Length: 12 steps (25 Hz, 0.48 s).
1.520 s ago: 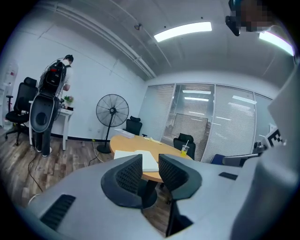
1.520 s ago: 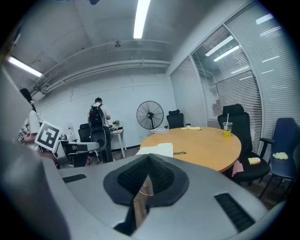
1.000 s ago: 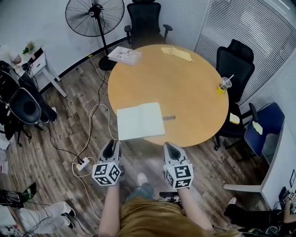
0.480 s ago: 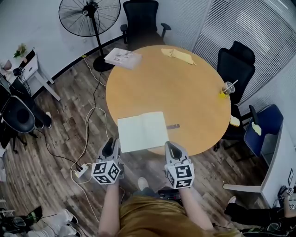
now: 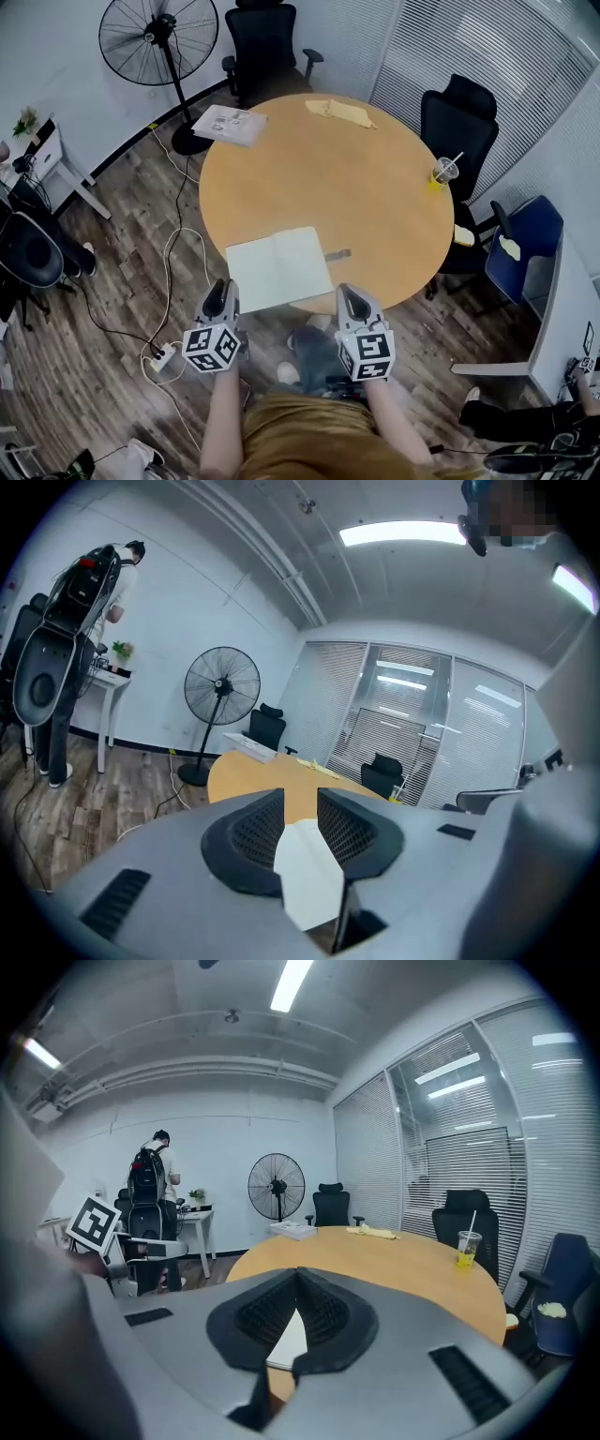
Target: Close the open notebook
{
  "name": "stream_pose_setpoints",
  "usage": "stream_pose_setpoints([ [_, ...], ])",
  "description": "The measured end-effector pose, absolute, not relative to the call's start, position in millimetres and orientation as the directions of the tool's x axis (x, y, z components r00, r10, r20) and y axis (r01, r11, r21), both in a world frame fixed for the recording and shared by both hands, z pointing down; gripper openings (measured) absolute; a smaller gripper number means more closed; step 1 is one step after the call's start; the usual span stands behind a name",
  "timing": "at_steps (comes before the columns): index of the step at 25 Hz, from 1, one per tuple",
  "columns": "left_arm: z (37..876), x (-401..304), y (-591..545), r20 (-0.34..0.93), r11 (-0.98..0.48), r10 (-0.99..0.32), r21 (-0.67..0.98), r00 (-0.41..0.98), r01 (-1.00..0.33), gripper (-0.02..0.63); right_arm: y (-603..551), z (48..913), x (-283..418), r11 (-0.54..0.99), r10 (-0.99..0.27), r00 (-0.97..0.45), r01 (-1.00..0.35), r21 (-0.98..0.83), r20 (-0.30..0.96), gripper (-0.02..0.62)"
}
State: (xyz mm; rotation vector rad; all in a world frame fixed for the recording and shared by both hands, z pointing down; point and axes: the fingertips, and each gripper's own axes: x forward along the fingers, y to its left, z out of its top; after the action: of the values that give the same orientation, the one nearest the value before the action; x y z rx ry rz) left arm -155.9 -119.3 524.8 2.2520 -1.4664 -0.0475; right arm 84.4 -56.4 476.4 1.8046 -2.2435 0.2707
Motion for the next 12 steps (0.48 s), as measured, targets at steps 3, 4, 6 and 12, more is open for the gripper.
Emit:
stream_pose_setpoints([
  [3,523.6,-155.4,-123.8,0.213,-0.328,-0.879,0.38,0.427,-0.865,0.121,-60.2,474.7,87.6,0.221,-0.93,-0.208,-0.975,0.01,0.302,0.011],
  [4,523.5,-154.1,-124.6,0.215,-0.328,-0.879,0.377,0.426,-0.866,0.121,-61.9,474.4,89.5,0.222,-0.931,-0.21,-0.975,0.008,0.299,0.011],
  [6,523.5,-151.2,-126.6,0.218,-0.327,-0.879,0.37,0.424,-0.869,0.121,-65.7,474.4,93.6,0.222,-0.932,-0.211,-0.975,0.002,0.295,0.011],
  [12,533.9,-148.4,-131.2,0.251,-0.313,-0.874,0.363,0.416,-0.878,0.121,-75.2,484.1,96.3,0.232,-0.923,-0.223,-0.973,-0.012,0.314,0.011],
])
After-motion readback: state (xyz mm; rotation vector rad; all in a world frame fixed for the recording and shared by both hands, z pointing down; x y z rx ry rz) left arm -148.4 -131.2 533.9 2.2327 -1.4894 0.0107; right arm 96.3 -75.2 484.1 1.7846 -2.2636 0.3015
